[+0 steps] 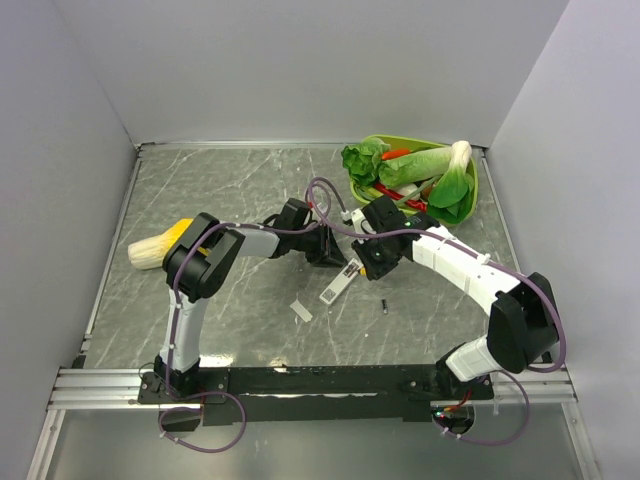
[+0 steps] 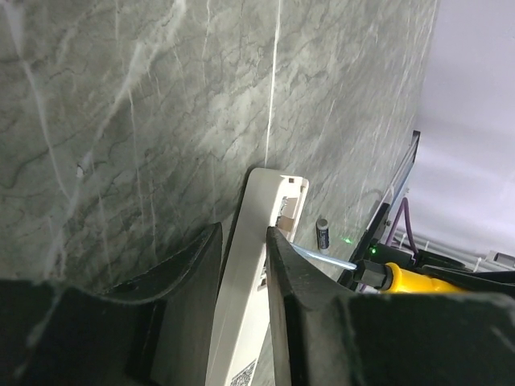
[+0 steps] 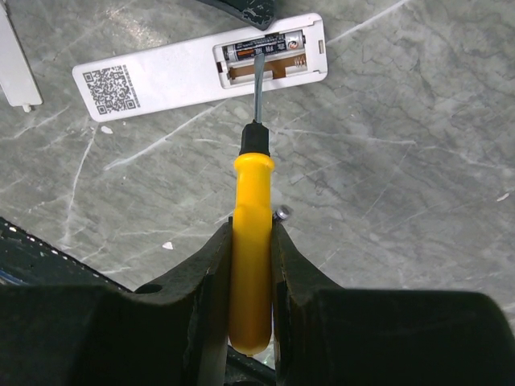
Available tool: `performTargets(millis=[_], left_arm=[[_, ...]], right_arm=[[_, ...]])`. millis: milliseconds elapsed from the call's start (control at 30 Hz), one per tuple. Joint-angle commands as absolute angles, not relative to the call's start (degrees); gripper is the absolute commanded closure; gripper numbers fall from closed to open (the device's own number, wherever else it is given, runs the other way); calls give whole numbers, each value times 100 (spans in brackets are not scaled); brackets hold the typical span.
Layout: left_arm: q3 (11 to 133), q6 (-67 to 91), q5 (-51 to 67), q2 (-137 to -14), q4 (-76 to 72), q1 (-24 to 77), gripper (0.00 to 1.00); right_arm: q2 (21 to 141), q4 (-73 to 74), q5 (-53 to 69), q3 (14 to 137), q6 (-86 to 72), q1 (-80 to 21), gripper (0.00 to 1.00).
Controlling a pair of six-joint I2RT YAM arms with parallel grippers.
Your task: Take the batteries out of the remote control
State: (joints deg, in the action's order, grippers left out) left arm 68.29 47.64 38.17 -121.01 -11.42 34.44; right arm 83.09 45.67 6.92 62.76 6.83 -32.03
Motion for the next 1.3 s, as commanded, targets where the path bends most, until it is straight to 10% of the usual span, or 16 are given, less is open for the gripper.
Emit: performTargets(millis=[0, 1267], left_arm=[[7049, 4579, 3859, -12225, -1160, 3507, 66], [6513, 4922, 3788, -11971, -1529, 3586, 77]], right_arm=[[8306, 4649, 686, 6521, 668, -3173, 100], [8570, 4228, 677, 6118, 316, -3164, 100]])
